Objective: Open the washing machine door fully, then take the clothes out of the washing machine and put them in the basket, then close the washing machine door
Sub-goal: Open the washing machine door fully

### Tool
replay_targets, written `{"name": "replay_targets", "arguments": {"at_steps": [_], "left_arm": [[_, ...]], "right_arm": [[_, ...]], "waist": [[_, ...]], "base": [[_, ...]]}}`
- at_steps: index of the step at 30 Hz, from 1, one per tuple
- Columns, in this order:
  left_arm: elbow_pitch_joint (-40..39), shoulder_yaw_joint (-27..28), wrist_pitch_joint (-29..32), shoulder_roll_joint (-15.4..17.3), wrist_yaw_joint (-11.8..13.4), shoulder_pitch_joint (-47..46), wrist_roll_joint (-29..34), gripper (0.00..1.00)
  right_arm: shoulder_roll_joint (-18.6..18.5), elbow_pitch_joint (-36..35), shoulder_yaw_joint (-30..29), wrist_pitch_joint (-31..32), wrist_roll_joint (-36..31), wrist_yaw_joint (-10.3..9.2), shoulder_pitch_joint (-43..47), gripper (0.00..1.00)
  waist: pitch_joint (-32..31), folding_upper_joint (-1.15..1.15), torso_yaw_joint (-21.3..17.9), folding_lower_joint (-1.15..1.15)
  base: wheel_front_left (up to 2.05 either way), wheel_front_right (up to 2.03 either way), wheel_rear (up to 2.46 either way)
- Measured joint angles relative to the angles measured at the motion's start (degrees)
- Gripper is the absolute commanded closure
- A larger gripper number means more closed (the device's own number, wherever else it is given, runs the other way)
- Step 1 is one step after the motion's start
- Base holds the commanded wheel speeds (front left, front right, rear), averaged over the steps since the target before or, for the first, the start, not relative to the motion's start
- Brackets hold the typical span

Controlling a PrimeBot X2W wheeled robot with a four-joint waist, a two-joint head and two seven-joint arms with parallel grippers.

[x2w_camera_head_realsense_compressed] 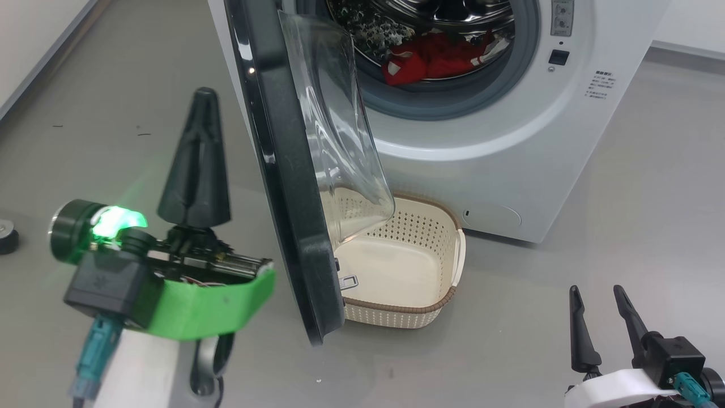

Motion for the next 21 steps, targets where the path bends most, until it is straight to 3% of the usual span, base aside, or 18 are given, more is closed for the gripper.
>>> {"name": "replay_targets", "arguments": {"at_steps": [9,21], "left_arm": [[-7.13,-10.12,0.0,0.14,-2.33,0.06,-1.33,1.0],[-3.26,-21.32,1.34,0.71,-4.64,6.26,-1.66,1.0]], "right_arm": [[0.29,0.33,-0.08,0.0,-0.09,0.53,-0.04,0.0],[0.81,0.92,-0.65,0.0,-0.47,1.02,-0.14,0.0]], "waist": [[-0.05,0.0,-0.71,0.0],[-0.46,0.0,-1.03,0.0]], "base": [[0.0,0.0,0.0],[0.0,0.0,0.0]]}}
